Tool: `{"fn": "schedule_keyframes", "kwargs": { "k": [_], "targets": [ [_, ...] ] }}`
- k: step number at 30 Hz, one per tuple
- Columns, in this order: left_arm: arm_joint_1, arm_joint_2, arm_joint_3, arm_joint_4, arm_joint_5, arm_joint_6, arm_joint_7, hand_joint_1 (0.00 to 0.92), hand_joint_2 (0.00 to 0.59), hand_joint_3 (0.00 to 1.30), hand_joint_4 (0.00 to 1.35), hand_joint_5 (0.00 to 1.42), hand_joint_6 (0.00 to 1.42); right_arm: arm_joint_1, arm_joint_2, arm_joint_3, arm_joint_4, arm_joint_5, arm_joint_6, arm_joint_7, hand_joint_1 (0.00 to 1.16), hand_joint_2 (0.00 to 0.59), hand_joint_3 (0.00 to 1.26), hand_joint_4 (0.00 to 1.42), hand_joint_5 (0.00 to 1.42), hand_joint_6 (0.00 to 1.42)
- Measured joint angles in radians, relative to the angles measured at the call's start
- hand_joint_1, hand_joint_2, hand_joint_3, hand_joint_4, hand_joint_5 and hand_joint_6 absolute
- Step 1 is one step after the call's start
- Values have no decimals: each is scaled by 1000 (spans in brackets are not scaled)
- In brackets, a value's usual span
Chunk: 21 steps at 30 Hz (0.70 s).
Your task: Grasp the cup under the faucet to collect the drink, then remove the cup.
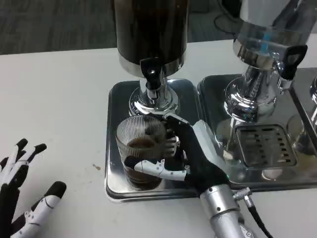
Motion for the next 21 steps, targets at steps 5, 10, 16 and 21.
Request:
{"fn": "schedule_keyframes", "kwargs": {
  "k": [5, 10, 16, 21],
  "targets": [
    [-1, 0, 0, 4, 0, 0, 0, 0, 192, 166, 0, 61, 0, 6, 0, 0, 1, -10, -4, -25, 993, 109, 500, 653, 935, 1350],
    [-2, 0, -1, 5, 0, 0, 0, 0, 192, 166, 0, 59, 0, 10, -4, -2, 1, -13, -8, -43, 997, 108, 512, 669, 935, 1370],
    [-22, 0, -4, 28, 1, 0, -2, 0, 188, 118, 0, 38, 0, 32, -13, -3, -7, -28, -26, -71, 994, 104, 517, 672, 946, 1376],
    [-48, 4, -14, 43, 3, 0, -26, 0, 184, 106, 0, 25, 0, 48, -30, -1, -30, -67, -34, -97, 992, 97, 517, 672, 951, 1379]
  ]
}}
